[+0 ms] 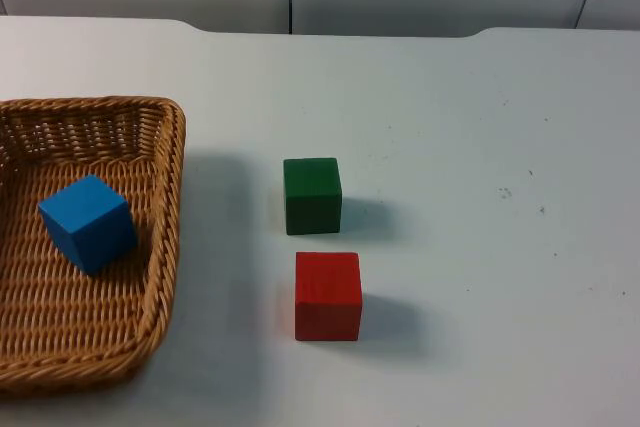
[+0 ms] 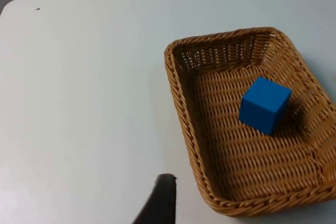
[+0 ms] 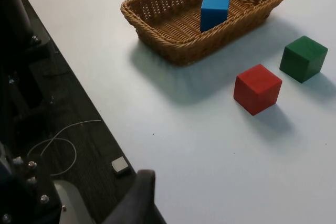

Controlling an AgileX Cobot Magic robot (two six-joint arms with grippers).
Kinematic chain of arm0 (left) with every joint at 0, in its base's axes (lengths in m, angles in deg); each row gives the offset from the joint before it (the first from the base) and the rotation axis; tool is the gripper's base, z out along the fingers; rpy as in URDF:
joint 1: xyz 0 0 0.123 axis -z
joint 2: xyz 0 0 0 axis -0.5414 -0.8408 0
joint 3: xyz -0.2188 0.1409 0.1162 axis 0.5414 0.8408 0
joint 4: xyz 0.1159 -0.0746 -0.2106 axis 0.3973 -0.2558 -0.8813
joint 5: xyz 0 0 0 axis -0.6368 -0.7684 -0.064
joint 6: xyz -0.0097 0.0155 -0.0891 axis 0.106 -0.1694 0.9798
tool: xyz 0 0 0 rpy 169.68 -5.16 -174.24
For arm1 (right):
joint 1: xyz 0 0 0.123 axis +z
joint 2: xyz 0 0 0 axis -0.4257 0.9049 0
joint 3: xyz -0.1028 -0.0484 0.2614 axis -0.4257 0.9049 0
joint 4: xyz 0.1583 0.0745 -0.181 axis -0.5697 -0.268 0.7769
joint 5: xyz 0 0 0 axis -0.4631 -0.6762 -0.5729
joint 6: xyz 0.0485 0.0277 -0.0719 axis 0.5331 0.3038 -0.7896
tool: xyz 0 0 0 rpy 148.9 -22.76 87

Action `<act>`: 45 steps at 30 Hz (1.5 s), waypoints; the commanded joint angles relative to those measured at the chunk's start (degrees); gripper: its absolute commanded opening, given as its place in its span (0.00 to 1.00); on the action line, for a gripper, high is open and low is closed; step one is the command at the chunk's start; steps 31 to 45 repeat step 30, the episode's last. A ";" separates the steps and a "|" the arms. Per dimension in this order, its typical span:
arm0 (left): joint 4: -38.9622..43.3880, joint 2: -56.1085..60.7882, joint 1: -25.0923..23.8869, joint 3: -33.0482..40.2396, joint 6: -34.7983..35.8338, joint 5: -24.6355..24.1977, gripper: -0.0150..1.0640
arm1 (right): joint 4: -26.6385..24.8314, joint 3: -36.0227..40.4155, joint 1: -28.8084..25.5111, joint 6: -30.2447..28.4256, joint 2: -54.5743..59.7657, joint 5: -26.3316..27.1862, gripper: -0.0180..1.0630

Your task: Pick up the basket with the left hand and place the blue cube into the basket with the right hand.

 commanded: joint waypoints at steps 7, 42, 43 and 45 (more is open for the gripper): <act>0.09 0.23 0.41 0.18 0.11 0.61 0.80 | 0.39 0.35 -13.67 0.09 -0.19 0.45 0.98; 0.09 0.23 0.41 0.18 0.11 0.61 0.80 | 0.39 0.35 -62.50 0.09 -0.19 0.45 0.98; 0.09 0.23 0.41 0.18 0.11 0.61 0.80 | 0.39 0.35 -62.50 0.09 -0.19 0.45 0.98; 0.09 0.23 0.41 0.18 0.11 0.61 0.80 | 0.39 0.35 -62.50 0.09 -0.19 0.45 0.98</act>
